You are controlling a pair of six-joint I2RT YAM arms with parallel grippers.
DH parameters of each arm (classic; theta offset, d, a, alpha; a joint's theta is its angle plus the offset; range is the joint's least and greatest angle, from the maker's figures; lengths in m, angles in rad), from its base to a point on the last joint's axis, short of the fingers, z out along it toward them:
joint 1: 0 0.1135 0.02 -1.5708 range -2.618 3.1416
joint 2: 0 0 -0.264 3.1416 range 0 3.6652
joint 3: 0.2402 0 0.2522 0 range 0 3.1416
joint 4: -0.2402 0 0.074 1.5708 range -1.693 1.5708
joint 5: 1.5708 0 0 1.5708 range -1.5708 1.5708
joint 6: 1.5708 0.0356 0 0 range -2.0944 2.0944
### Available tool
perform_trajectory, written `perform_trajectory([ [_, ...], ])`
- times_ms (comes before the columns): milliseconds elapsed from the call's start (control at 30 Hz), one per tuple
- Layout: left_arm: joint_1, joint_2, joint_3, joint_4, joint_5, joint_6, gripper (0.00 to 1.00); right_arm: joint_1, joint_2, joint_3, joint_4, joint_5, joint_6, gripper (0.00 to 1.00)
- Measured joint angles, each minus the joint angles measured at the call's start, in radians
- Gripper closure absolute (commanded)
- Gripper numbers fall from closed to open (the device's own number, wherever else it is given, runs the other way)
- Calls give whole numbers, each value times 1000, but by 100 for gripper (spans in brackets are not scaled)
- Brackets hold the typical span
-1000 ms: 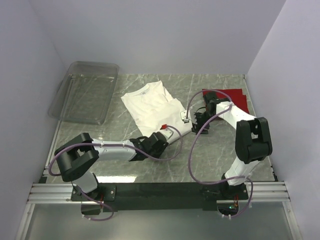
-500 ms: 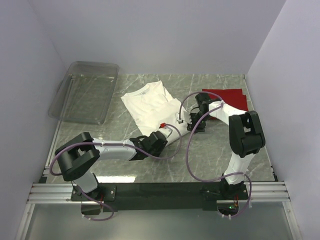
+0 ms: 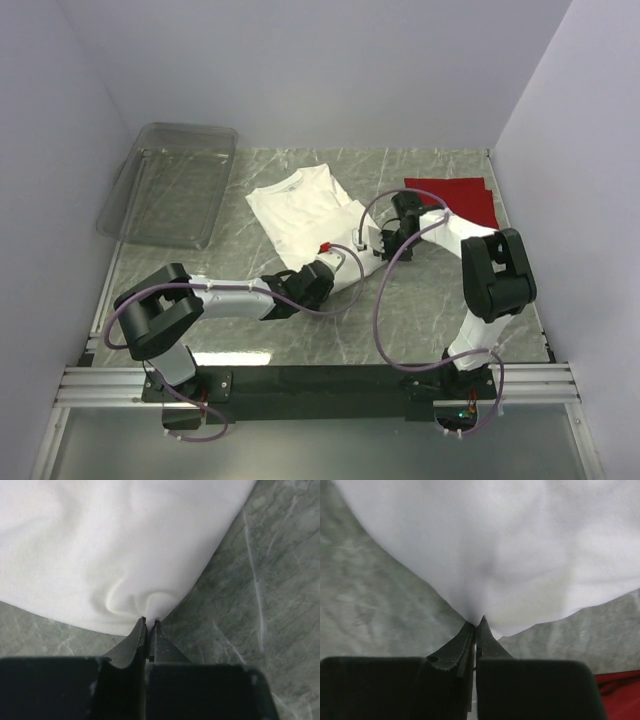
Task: Fold and stack the t-shirts
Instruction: Fold the tshirt
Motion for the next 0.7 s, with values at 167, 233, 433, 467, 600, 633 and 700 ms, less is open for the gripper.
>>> perform_trajectory([
  [167,-48,-20,-20,6,38,-46,99,-8,-113,-105,-58,4,19,100],
  [233,-90,-26,-27,10,60,-72,99,-14,-163,-149,-98,7,26,100],
  [433,-273,-35,-47,45,126,-183,99,-69,-426,-401,-216,9,-1,100],
  [467,-312,-35,-48,49,135,-206,99,-79,-480,-441,-247,10,-7,100],
  [600,-442,-35,-51,52,130,-279,99,-98,-687,-552,-336,14,-12,100],
  [633,-455,-39,-51,52,117,-294,99,-102,-733,-563,-353,13,-14,100],
  [700,-462,-51,-60,43,120,-331,99,-111,-792,-561,-373,13,-15,100],
])
